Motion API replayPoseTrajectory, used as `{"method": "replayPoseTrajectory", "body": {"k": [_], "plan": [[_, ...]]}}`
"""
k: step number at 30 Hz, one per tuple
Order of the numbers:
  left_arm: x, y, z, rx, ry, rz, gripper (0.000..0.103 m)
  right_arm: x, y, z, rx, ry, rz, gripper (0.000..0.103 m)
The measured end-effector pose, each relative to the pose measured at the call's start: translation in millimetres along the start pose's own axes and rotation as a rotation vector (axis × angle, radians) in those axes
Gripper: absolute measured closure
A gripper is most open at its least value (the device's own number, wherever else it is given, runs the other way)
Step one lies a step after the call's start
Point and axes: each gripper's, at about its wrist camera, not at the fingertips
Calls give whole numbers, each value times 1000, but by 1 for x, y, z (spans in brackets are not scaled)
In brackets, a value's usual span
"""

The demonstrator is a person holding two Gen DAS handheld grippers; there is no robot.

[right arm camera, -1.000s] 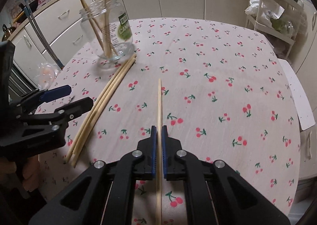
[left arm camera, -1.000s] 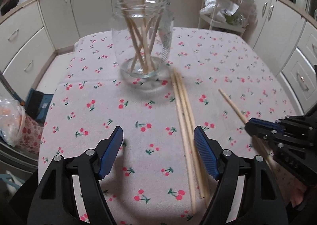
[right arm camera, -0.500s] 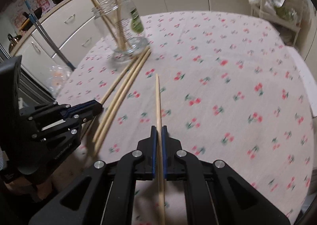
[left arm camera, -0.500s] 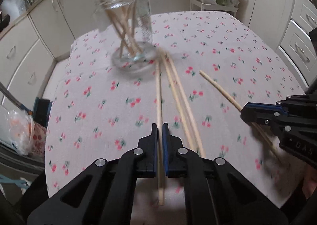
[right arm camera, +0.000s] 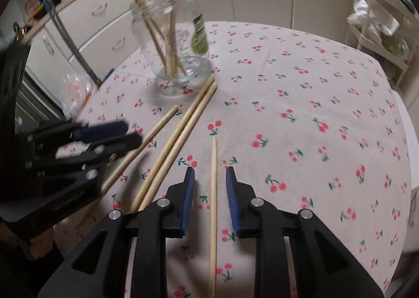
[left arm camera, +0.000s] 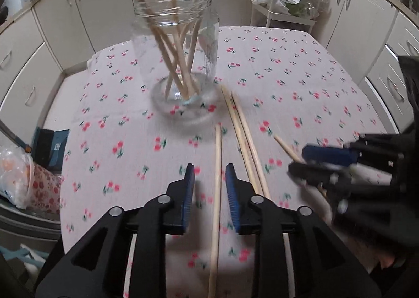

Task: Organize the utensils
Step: 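Grasp another loose wooden stick with the right tool while the left tool grasps one, then lift the held sticks with both tools and lower them into the glass jar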

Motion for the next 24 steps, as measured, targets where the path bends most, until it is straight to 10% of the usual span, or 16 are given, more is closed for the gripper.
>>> {"method": "replayPoseTrajectory", "body": {"k": [10, 16, 24], "plan": [[-23, -13, 8, -57, -8, 5, 90, -3, 5, -1, 39, 72, 55, 97], [-15, -10, 12, -50, 44, 20, 98, 7, 4, 38, -221, -79, 95, 97], [53, -17, -24, 115, 160, 265, 98, 37, -1, 60, -401, -221, 264, 97]]}}
Point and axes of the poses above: each gripper's, at about its wrist camera, not at the fingertips, and x roughly against the way its jaws point, z to its right, y to its underside, and after that the axes turned 3 degrees about z, right-handed
